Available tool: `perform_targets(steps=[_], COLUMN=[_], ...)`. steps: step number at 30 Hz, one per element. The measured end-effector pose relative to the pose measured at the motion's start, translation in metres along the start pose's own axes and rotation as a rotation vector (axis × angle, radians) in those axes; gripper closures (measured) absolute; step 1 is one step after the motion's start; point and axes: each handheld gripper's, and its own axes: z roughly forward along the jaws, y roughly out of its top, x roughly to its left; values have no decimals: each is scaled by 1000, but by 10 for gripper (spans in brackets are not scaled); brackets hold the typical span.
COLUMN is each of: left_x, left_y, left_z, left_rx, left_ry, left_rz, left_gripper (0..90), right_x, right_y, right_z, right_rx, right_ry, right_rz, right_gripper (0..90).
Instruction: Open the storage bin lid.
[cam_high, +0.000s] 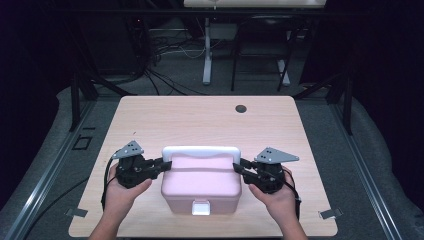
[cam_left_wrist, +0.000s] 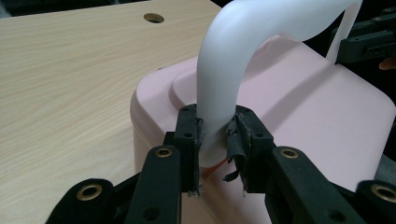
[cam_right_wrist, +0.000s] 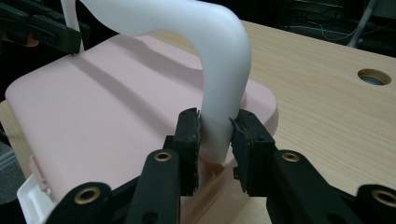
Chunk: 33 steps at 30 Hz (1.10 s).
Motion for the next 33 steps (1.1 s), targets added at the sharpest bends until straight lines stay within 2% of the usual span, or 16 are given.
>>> perform_targets(steps=[6, 18, 21, 26, 33], left_x=[-1, -1, -1, -5, -11], left_y=[1, 6, 6, 6, -2], left_z=[-1, -5, -6, -15, -39], left_rx=[4, -28, -32, -33, -51], left_ry=[7, 8, -4, 3, 29], left_rz=[10, 4, -10, 4, 29], left_gripper=[733, 730, 717, 655, 606], right_x=[1, 3, 2, 4, 5], right_y=[2, 7, 7, 9, 11], right_z=[-3, -8, -8, -8, -12], right_rx=[-5, -40, -43, -50, -66], right_ry=[6, 7, 8, 2, 4], right_rz=[2, 7, 10, 0, 3], right_gripper=[734, 739, 739, 740, 741])
